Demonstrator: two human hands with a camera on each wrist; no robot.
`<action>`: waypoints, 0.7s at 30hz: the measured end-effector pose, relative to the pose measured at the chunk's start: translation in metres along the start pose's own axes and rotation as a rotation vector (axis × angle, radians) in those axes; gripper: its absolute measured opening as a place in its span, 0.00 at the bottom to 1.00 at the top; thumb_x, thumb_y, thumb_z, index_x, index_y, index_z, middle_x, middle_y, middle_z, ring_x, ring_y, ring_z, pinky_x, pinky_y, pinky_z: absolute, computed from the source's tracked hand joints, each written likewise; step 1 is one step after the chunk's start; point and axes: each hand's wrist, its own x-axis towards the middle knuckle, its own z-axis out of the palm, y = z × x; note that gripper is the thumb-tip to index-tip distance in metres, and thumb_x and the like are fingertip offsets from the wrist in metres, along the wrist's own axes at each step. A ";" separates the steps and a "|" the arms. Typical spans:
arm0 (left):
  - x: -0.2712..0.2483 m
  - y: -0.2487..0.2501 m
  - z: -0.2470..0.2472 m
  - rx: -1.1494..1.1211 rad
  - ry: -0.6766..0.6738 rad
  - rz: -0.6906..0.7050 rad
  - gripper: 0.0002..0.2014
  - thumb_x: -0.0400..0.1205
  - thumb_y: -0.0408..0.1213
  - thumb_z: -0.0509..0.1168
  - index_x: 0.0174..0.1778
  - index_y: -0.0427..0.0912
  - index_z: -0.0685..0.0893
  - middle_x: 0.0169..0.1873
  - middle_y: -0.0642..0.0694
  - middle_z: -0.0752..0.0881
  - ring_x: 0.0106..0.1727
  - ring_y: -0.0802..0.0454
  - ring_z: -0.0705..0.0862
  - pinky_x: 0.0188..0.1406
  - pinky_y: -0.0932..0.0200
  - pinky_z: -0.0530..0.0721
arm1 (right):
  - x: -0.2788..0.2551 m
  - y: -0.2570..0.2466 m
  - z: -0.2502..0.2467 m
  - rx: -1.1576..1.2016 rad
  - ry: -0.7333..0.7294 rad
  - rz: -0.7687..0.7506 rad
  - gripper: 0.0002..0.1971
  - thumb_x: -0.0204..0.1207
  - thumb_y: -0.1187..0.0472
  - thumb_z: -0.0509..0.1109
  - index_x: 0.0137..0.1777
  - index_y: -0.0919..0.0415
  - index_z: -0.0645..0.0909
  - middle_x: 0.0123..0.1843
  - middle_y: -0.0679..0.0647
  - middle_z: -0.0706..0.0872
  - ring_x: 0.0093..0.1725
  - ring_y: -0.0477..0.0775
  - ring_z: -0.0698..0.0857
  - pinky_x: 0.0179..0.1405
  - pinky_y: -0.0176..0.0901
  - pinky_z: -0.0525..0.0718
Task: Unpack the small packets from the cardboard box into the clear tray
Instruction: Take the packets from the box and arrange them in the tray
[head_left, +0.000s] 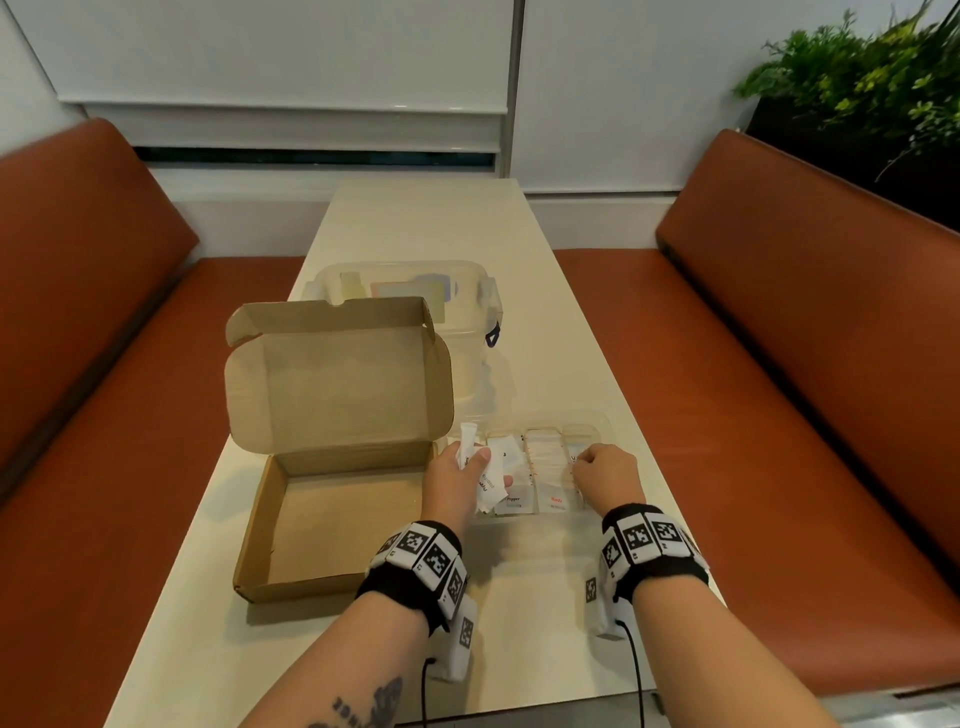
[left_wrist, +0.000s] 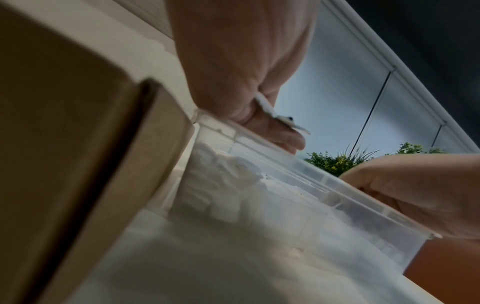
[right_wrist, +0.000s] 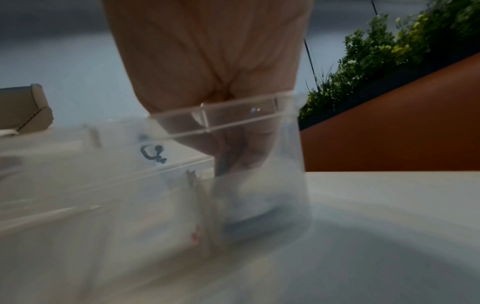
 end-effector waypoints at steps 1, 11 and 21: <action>0.000 0.000 0.000 -0.002 0.000 -0.005 0.06 0.85 0.33 0.62 0.44 0.46 0.81 0.49 0.37 0.89 0.43 0.39 0.91 0.49 0.35 0.88 | 0.001 0.000 0.001 0.005 0.002 -0.004 0.11 0.75 0.69 0.58 0.44 0.67 0.84 0.41 0.60 0.85 0.44 0.59 0.82 0.42 0.43 0.80; 0.002 -0.001 -0.002 0.013 -0.010 -0.007 0.07 0.85 0.33 0.62 0.44 0.48 0.81 0.51 0.35 0.88 0.43 0.40 0.91 0.48 0.37 0.88 | 0.006 0.001 -0.001 0.141 0.121 0.033 0.14 0.75 0.77 0.53 0.52 0.66 0.77 0.47 0.67 0.84 0.45 0.65 0.86 0.42 0.53 0.85; 0.004 -0.002 -0.002 0.044 -0.008 0.001 0.06 0.85 0.34 0.63 0.44 0.49 0.81 0.51 0.35 0.88 0.48 0.37 0.90 0.52 0.34 0.86 | 0.007 -0.002 0.001 -0.177 0.063 -0.072 0.15 0.76 0.74 0.59 0.54 0.66 0.86 0.54 0.64 0.85 0.52 0.62 0.85 0.53 0.48 0.83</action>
